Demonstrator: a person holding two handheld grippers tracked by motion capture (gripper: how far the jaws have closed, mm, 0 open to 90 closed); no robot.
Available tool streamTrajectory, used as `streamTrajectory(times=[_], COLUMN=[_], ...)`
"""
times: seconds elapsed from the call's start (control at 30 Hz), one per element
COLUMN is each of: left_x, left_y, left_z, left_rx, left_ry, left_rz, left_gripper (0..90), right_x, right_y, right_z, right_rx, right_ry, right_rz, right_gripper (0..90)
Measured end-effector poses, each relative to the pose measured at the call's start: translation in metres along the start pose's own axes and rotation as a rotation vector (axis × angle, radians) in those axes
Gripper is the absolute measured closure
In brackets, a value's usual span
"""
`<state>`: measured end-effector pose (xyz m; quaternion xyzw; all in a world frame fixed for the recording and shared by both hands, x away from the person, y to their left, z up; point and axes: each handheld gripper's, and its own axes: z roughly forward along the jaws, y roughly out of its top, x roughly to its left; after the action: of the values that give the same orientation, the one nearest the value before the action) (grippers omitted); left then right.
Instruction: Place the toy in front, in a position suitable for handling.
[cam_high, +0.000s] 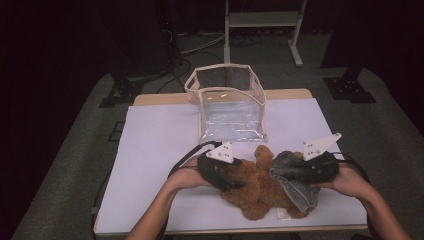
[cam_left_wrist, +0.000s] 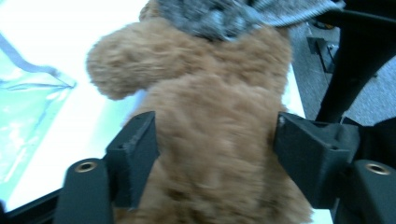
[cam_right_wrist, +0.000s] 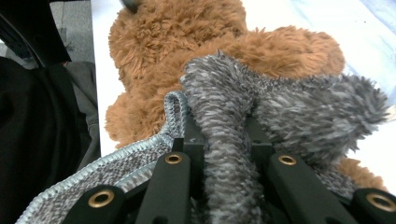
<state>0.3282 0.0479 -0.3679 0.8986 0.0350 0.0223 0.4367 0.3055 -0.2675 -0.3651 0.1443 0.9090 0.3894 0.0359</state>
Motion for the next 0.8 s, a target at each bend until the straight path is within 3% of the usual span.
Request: streamTrajectory(times=[0.2, 0.37, 0.4, 0.43, 0.47, 0.6, 0.7, 0.8], left_x=[0.004, 0.006, 0.007, 0.007, 0.004, 0.004, 0.003, 0.001], left_y=[0.0, -0.002, -0.002, -0.002, 0.001, 0.004, 0.004, 0.003], left_z=[0.007, 0.015, 0.017, 0.017, 0.016, 0.009, 0.003, -0.005], left_rx=[0.04, 0.07, 0.08, 0.08, 0.097, 0.107, 0.082, 0.082], left_ry=[-0.042, -0.073, -0.101, -0.101, -0.091, -0.073, -0.076, -0.068], left_rz=[0.0, -0.039, -0.041, -0.041, 0.0, 0.028, 0.012, 0.017], left_gripper=[25.9, 26.4, 30.1, 34.7, 40.5, 59.5, 67.1, 66.8], right_x=[0.012, 0.015, 0.015, 0.015, 0.015, 0.015, 0.015, 0.016], right_y=[-0.004, -0.008, -0.008, -0.008, -0.008, -0.008, -0.008, -0.004], right_z=[0.0, 0.0, 0.0, 0.0, 0.0, 0.0, 0.004, 0.01], right_rx=[-0.008, -0.025, -0.028, -0.029, -0.031, -0.056, -0.081, -0.083], right_ry=[-0.002, 0.007, 0.009, 0.011, 0.011, 0.008, 0.024, 0.039], right_rz=[-0.03, -0.027, -0.022, -0.021, -0.022, -0.01, 0.002, -0.006], right_gripper=[76.0, 76.1, 76.1, 76.1, 76.1, 75.9, 75.9, 76.0])
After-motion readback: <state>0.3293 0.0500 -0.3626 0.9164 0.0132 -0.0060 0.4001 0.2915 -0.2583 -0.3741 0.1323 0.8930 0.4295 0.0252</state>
